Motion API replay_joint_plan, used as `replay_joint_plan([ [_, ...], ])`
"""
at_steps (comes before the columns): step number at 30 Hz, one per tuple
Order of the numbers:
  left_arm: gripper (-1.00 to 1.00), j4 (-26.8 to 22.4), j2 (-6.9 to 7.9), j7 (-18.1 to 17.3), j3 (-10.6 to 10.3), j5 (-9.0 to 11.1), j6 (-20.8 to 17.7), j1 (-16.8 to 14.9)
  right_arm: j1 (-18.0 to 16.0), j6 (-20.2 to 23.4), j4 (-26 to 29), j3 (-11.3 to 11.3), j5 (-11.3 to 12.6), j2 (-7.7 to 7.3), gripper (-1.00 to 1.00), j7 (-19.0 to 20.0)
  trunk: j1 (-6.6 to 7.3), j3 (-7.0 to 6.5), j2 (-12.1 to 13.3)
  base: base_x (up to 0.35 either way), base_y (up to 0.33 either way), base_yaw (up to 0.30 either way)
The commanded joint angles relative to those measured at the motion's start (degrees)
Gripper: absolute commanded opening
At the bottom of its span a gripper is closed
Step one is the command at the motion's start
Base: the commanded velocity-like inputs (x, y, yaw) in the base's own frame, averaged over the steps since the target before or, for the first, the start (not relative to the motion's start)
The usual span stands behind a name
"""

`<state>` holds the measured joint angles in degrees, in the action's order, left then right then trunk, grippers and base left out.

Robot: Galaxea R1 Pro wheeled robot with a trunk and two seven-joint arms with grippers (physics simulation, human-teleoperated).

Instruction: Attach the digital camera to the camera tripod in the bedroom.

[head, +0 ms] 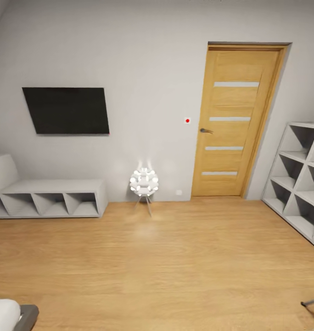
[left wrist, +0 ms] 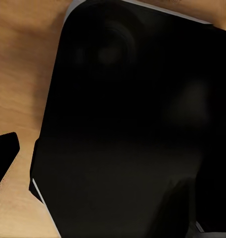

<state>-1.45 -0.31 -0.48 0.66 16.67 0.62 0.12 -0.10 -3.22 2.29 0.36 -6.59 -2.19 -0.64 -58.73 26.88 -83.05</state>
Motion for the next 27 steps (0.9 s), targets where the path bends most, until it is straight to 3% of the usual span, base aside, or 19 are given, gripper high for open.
replay_joint_plan([
  [1,1.00,-0.04,-0.01,-0.05,0.04,0.30,0.07,0.02,-0.01,-0.09,0.01,-0.01,-0.55,-0.01,1.00,-0.07,0.00,0.05,-0.02,0.000,0.000,-0.280],
  [27,1.00,-0.04,-0.04,0.62,0.04,0.46,0.08,0.00,-0.01,-0.11,0.07,-0.01,-0.53,-0.01,1.00,-0.07,0.00,0.05,-0.02,0.000,0.000,-0.281],
])
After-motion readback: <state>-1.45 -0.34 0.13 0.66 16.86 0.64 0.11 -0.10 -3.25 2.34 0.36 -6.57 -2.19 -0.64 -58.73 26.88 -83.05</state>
